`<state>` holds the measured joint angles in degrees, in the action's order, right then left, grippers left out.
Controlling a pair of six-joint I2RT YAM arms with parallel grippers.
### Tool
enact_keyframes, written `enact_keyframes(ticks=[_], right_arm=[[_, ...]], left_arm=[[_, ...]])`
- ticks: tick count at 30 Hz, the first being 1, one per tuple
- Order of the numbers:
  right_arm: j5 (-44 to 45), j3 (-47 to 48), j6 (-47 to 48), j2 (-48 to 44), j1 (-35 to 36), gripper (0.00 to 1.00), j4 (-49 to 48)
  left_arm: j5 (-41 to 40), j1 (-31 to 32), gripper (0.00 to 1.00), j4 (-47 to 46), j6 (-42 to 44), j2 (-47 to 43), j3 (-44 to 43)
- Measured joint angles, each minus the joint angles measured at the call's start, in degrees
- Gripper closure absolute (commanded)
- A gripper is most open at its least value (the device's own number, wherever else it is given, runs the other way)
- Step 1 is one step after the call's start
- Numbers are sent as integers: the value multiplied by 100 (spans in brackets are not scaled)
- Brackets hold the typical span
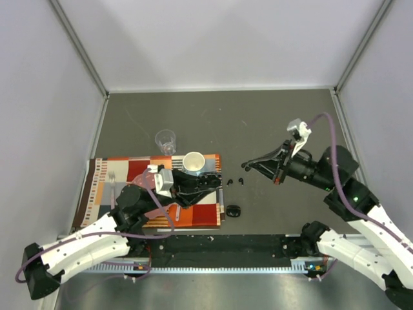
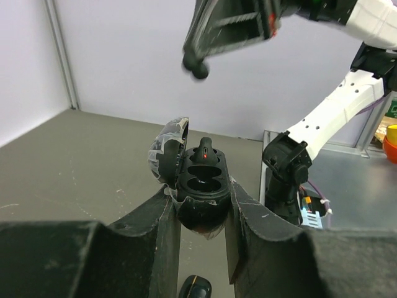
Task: Insert the wireless bluetooth earbuds into the charging case
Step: Pick up the earbud from the center of the board, then place the earbud in the charging case.
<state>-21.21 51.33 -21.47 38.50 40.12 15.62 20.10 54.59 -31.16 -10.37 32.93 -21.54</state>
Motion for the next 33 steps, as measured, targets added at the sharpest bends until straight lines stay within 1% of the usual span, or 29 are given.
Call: enact_keyframes(ticks=[7,14,18,22,25,33], right_arm=[[-922,815,295,26,2,100,225],[-1314,1032,514,214,181,100,463],[-1209,1078,673,433,621,100,549],[-813,1174,870,693,1215,100,614],[-570,1231,1012,903,1532,100,621],[-254,1259,1292,1252,1770,100,634]], left_arm=[[155,0,100,39,-4,356,-227],[339,0,100,33,-83,612,-450],[474,0,100,-11,-201,796,-463],[605,0,100,-57,-308,933,-463],[682,0,100,-107,-354,975,-466],[975,0,100,-184,-446,975,-509]])
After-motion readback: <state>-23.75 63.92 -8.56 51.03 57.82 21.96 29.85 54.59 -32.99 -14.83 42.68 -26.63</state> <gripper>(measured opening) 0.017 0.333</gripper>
